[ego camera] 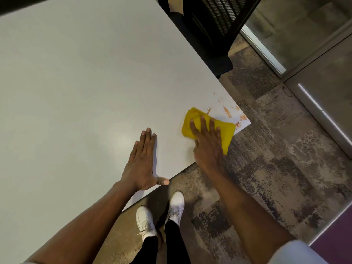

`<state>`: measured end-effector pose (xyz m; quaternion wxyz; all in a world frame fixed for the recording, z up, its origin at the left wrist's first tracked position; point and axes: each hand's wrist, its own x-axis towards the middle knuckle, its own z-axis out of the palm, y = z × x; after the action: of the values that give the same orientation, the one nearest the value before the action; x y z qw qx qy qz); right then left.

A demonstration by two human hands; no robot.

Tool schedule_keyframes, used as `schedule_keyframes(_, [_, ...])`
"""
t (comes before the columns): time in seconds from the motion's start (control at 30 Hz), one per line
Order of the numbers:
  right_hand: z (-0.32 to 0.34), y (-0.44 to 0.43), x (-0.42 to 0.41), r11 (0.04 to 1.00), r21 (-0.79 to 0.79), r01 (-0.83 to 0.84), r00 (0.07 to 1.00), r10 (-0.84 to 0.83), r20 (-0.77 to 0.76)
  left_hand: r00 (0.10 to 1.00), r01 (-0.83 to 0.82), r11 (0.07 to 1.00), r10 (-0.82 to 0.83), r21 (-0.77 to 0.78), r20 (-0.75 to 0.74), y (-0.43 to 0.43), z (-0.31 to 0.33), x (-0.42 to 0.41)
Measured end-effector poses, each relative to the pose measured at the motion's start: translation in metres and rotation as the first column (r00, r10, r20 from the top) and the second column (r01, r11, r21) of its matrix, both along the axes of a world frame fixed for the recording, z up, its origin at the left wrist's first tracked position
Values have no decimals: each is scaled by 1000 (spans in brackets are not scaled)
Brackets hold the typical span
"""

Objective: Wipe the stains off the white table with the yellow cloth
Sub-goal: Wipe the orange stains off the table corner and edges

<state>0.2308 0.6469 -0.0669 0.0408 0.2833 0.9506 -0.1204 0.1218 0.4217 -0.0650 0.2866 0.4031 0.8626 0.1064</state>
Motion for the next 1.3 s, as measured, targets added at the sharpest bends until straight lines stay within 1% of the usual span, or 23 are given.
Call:
schedule_keyframes(0.07, [1,-5,-27,1000,-23,16,1000,-16,0,1000,0,1000,0,2,-3,0,0,1])
schedule_keyframes(0.13, [1,-23,-34,997,-56,-52,998,49,-47,1000,-2,1000,2,3,-10,1,3,1])
schedule_keyframes(0.2, [0,-44,-16,991,-38,-127,989,123,-80,999,8,1000,-8,-15,-40,2,8,2])
schedule_keyframes(0.27, [1,-54,10,988,-23,-153,986,151,-65,997,6,999,-9,-40,-75,4,15,3])
schedule_keyframes(0.33, [2,-49,33,992,-13,-126,991,125,-35,995,-22,999,19,-28,-103,10,22,2])
schedule_keyframes(0.4, [4,-32,37,997,-5,-71,997,71,2,993,-59,998,58,-5,-107,22,26,-3])
schedule_keyframes(0.5, [4,-2,6,998,-6,61,998,-61,12,995,-33,999,30,-33,-93,41,24,-13])
schedule_keyframes(0.57, [5,6,-23,996,-12,83,996,-83,23,996,-3,997,-4,-74,-85,48,17,-16])
schedule_keyframes(0.6, [4,5,-32,998,-9,64,998,-64,17,996,4,997,-10,-77,-85,48,13,-16])
schedule_keyframes(0.67, [3,-6,-34,999,-15,-30,999,30,-14,997,-5,998,0,-62,-77,47,8,-15])
schedule_keyframes(0.73, [3,-21,-14,990,-12,-137,990,137,-46,997,0,999,-4,-52,-73,45,5,-15])
schedule_keyframes(0.8, [2,-27,13,983,-23,-183,982,181,-59,998,3,999,-6,-48,-64,47,4,-16])
schedule_keyframes(0.9, [1,-14,26,991,-21,-132,991,131,-27,998,4,998,-8,-61,-57,48,4,-16])
schedule_keyframes(1.0, [2,4,-8,1000,-10,-15,1000,15,-18,998,-2,997,-3,-78,-67,48,4,-16])
schedule_keyframes(1.1, [4,6,-43,999,-41,25,998,-27,-49,997,-8,997,3,-71,-77,49,1,-15])
schedule_keyframes(1.2, [5,-13,-38,994,-49,-98,993,94,-66,997,-10,999,6,-52,-78,47,-1,-16])
schedule_keyframes(1.27, [6,-23,-13,982,-59,-181,981,177,-74,997,-10,999,6,-45,-80,47,-2,-16])
schedule_keyframes(1.3, [6,-26,0,979,-76,-189,980,183,-75,997,-7,999,3,-43,-77,47,-1,-16])
